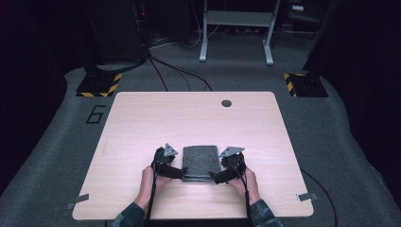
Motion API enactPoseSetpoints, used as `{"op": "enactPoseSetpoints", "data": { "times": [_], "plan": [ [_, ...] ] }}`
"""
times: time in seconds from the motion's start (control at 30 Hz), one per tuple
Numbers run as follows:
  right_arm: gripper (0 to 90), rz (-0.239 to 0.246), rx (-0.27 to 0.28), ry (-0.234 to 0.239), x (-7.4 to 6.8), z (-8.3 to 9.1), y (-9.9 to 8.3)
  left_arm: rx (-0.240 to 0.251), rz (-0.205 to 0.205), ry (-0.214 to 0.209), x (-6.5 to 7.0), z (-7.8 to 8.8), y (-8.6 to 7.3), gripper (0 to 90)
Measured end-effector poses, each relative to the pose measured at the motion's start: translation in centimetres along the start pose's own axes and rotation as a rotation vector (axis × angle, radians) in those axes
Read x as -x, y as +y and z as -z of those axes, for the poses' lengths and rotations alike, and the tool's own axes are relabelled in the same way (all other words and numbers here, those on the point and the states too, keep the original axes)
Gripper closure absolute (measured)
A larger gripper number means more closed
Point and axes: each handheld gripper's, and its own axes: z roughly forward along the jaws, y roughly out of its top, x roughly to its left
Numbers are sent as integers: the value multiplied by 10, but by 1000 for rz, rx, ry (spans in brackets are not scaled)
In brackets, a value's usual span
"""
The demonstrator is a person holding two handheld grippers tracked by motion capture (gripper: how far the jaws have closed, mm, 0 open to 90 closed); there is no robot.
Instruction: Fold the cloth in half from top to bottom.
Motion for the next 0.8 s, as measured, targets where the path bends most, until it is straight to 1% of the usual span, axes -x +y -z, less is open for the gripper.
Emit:
{"op": "enactPoseSetpoints", "data": {
  "times": [0.03, 0.07, 0.1, 0.13, 0.17, 0.23, 0.27, 0.3, 0.33, 0.37, 0.4, 0.5, 0.53, 0.57, 0.6, 0.67, 0.7, 0.73, 0.77, 0.8],
  "plan": [
    [5, -11, 8, -3, 1, 3, -1, 13, 9, 5, -1, 2, -2, 124],
    [4, -16, 13, -5, 2, 7, -3, 17, 9, 11, -2, 5, -4, 120],
    [4, -20, 18, -7, 5, 10, -4, 21, 21, 13, -3, 7, -6, 118],
    [4, -38, 21, -9, 5, 14, -6, 18, 17, 19, -5, 11, -8, 117],
    [5, -46, 35, -14, 8, 17, -8, 26, 32, 26, -6, 15, -12, 116],
    [4, -65, 48, -26, 15, 26, -15, 27, 39, 36, -9, 22, -16, 116],
    [4, -84, 54, -26, 18, 29, -18, 33, 45, 39, -10, 24, -18, 116],
    [4, -101, 56, -32, 20, 32, -21, 32, 44, 52, -12, 28, -20, 116],
    [4, -111, 64, -41, 24, 36, -25, 31, 44, 60, -13, 31, -22, 116],
    [5, -115, 74, -49, 27, 39, -27, 36, 47, 76, -17, 36, -25, 116],
    [5, -131, 83, -63, 31, 45, -32, 36, 45, 90, -20, 39, -27, 116],
    [11, -150, 91, -95, 40, 54, -44, 48, 80, 108, -28, 49, -35, 116],
    [10, -159, 92, -100, 43, 57, -47, 52, 84, 122, -31, 52, -39, 115],
    [10, -169, 91, -110, 46, 60, -52, 63, 96, 127, -33, 56, -42, 116],
    [12, -178, 94, -122, 49, 63, -57, 81, 97, 134, -35, 59, -46, 116],
    [12, -209, 89, -142, 56, 70, -68, 70, 102, 164, -40, 64, -53, 115],
    [14, -210, 93, -151, 59, 72, -72, 70, 107, 171, -44, 66, -57, 110],
    [14, -222, 94, -159, 62, 74, -77, 73, 123, 179, -47, 68, -61, 108],
    [15, -232, 90, -170, 65, 77, -81, 61, 136, 191, -52, 70, -67, 108],
    [15, -246, 90, -186, 69, 81, -87, 61, 141, 193, -54, 71, -71, 105]
  ]
}}
